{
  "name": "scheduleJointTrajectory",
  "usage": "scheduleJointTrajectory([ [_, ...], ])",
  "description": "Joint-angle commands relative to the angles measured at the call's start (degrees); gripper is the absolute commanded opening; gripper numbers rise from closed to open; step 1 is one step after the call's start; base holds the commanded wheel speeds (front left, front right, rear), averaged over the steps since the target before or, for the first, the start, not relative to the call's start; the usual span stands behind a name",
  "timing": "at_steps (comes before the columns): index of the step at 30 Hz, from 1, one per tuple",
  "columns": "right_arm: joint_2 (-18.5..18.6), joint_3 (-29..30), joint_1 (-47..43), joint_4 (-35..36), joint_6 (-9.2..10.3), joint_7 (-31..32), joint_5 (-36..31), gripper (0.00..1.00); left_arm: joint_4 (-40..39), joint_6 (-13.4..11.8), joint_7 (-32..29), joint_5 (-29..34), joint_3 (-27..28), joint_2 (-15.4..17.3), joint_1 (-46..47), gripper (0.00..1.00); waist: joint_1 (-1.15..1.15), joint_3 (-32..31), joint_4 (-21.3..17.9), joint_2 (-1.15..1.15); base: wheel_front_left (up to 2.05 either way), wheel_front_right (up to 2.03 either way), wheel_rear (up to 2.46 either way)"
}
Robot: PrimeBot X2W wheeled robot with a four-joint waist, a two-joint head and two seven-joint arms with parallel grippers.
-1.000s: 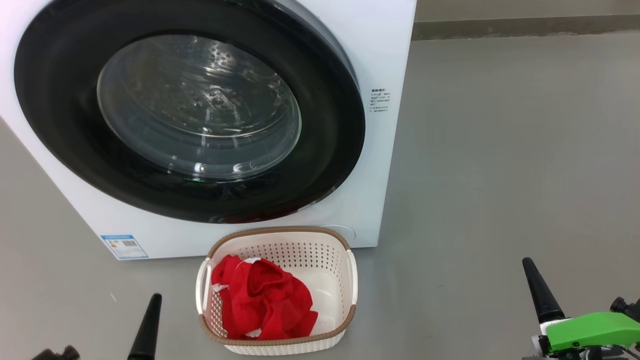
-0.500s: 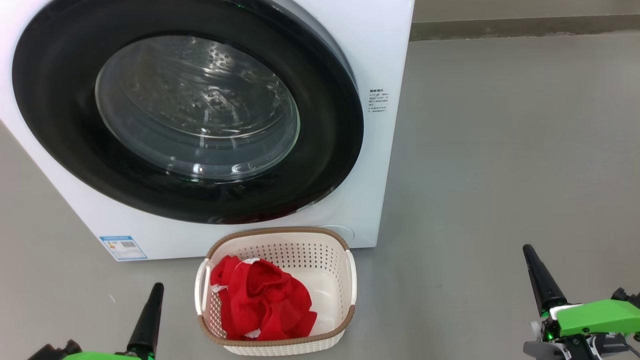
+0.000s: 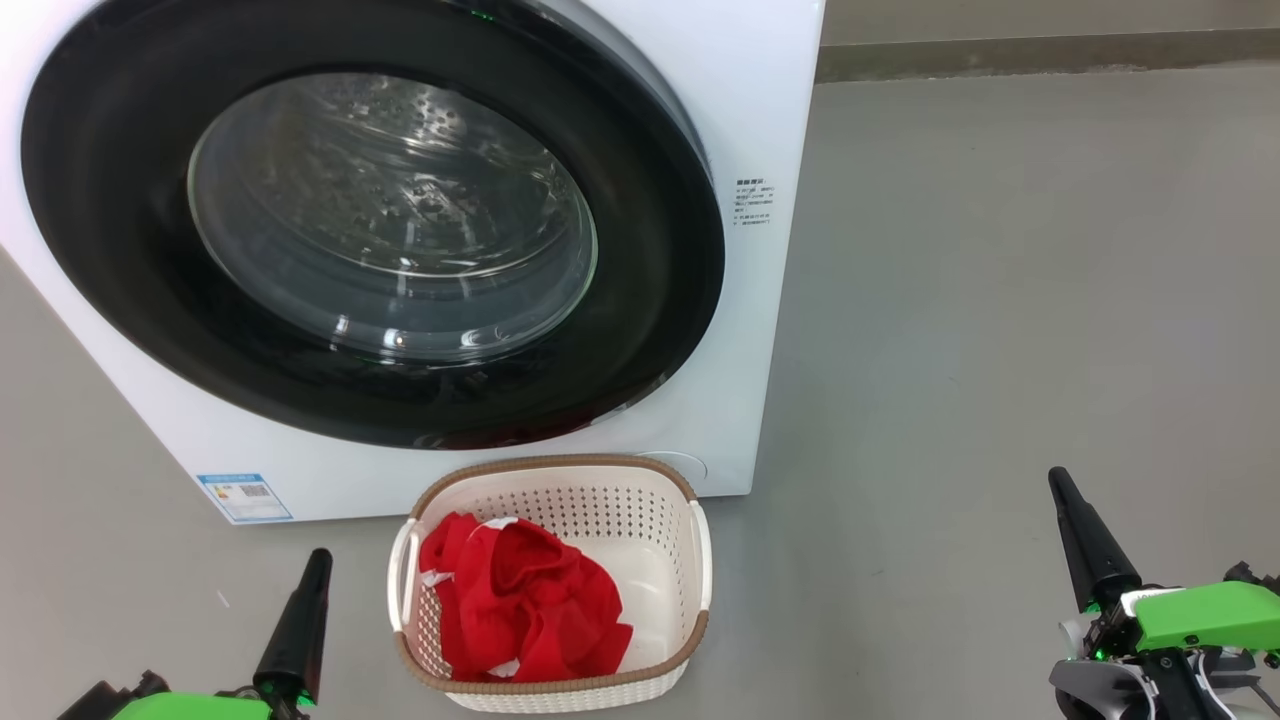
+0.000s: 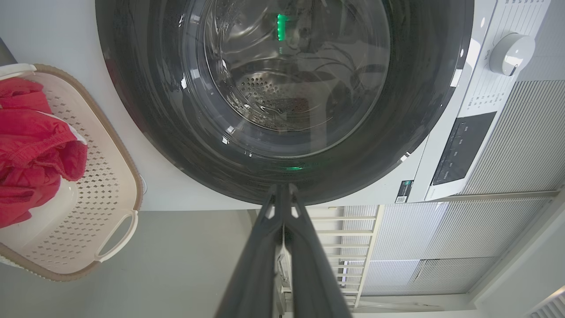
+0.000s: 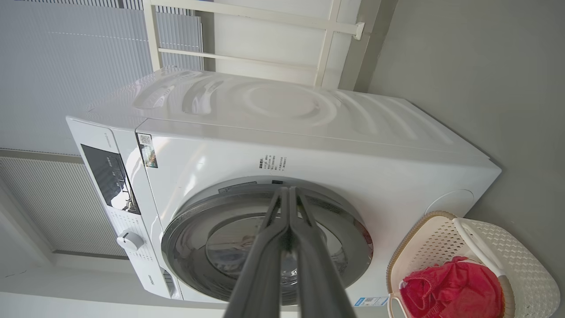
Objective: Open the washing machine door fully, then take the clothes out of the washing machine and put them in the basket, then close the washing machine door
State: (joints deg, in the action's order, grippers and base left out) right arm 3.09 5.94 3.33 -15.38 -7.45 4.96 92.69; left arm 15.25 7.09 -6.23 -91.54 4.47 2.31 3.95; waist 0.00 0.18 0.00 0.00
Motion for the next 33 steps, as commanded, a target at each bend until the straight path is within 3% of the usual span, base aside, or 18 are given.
scheduleJointTrajectory([
  [1,0.87,-0.92,2.72,1.44,-0.03,0.32,0.72,0.0,-1.23,0.4,-0.28,-0.59,2.09,0.57,2.24,0.0,0.0,0.0,0.0,0.0,0.0,0.0,0.0],
  [33,0.5,-0.39,2.77,1.4,-0.03,0.75,0.28,0.0,-1.23,0.4,-0.27,-0.61,2.07,0.57,2.24,0.0,0.0,0.0,0.0,0.0,0.0,0.0,0.0],
])
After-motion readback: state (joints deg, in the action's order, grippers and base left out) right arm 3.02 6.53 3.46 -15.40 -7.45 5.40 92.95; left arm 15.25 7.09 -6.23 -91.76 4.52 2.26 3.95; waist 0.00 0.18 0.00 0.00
